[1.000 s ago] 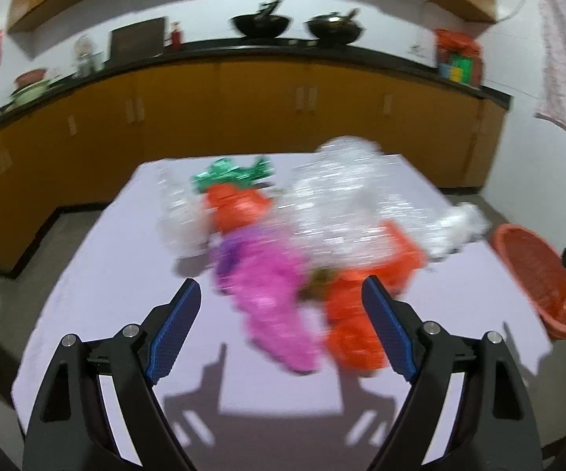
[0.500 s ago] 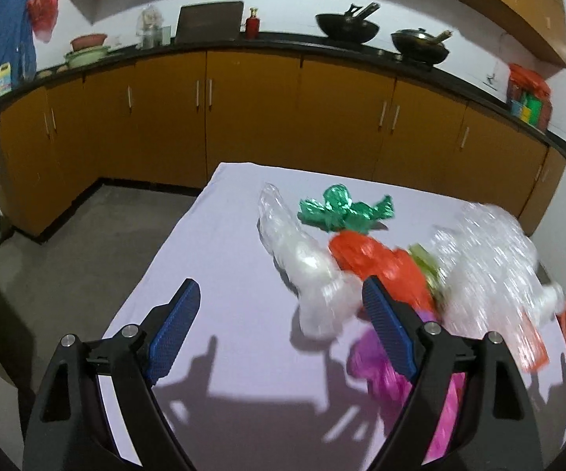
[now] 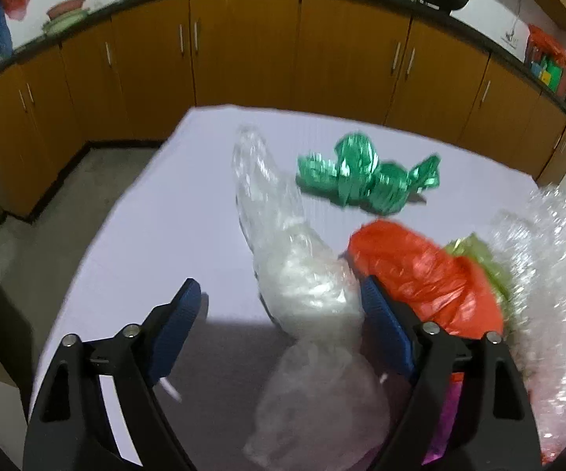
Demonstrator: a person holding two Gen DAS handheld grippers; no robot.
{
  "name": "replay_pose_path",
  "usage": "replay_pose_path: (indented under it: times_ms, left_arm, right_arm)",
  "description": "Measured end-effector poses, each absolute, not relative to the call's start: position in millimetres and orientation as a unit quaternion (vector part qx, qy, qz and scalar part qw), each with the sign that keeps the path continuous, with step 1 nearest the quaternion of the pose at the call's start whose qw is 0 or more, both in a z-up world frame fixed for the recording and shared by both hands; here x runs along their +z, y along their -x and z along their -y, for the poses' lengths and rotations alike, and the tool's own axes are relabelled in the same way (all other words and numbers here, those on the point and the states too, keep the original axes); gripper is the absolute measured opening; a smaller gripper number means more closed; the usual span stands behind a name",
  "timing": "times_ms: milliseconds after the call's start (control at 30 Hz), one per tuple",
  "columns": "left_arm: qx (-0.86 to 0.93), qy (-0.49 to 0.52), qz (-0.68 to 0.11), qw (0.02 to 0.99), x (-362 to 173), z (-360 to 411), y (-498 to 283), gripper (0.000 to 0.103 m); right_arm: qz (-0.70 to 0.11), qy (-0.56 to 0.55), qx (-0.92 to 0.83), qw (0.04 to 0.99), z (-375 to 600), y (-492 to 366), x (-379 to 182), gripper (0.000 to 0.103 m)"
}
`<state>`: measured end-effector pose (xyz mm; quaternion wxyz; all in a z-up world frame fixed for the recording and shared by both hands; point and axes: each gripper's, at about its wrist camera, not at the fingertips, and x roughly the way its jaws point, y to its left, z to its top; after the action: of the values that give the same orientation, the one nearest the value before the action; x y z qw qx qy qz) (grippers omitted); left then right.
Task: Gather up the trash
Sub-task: 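Grasp the white plastic bag with the right gripper while the left grasps a clear bag, then carry both bags over the wastebasket and open both grippers to drop them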
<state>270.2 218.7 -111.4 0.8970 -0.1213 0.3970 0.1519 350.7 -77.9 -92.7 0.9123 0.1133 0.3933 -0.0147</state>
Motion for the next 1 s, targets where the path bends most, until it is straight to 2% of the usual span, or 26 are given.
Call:
replay_pose_path:
  times_ms: [33,67,100,133,167,300,633,1000]
  left_arm:
    - [0.148,0.123,-0.401,0.895,-114.8,-219.0,-270.5,0.074]
    - [0.143,0.124,-0.405,0.894,-118.6,-218.9,-270.2,0.067]
    - [0.143,0.124,-0.409,0.893,-119.9,-219.3,-270.4,0.066]
    - [0.142,0.125,-0.405,0.895,-118.6,-220.1,-269.1,0.057]
    - [0.135,0.129,-0.402,0.897,-117.8,-221.4,-267.9,0.047]
    - [0.131,0.126,-0.401,0.898,-117.9,-223.4,-263.4,0.040]
    - [0.134,0.125,-0.367,0.912,-95.1,-220.5,-229.9,0.039]
    - [0.099,0.127,-0.312,0.936,-38.7,-196.5,-192.7,0.039]
  right_arm:
    - [-0.401,-0.110,-0.012,0.909,76.3,-352.5,-96.4,0.066]
    - [-0.412,-0.112,-0.006,0.904,75.9,-355.0,-99.9,0.052]
    - [-0.418,-0.117,0.000,0.901,76.4,-357.5,-102.4,0.047]
    - [-0.417,-0.117,0.000,0.901,76.5,-357.4,-102.6,0.045]
    - [-0.416,-0.118,0.002,0.902,76.4,-357.4,-102.1,0.038]
    - [-0.411,-0.103,0.012,0.906,72.4,-354.4,-99.0,0.029]
    - [-0.373,-0.076,0.026,0.924,78.1,-316.1,-68.6,0.027]
    - [-0.329,-0.066,0.026,0.942,102.6,-269.5,-26.6,0.027]
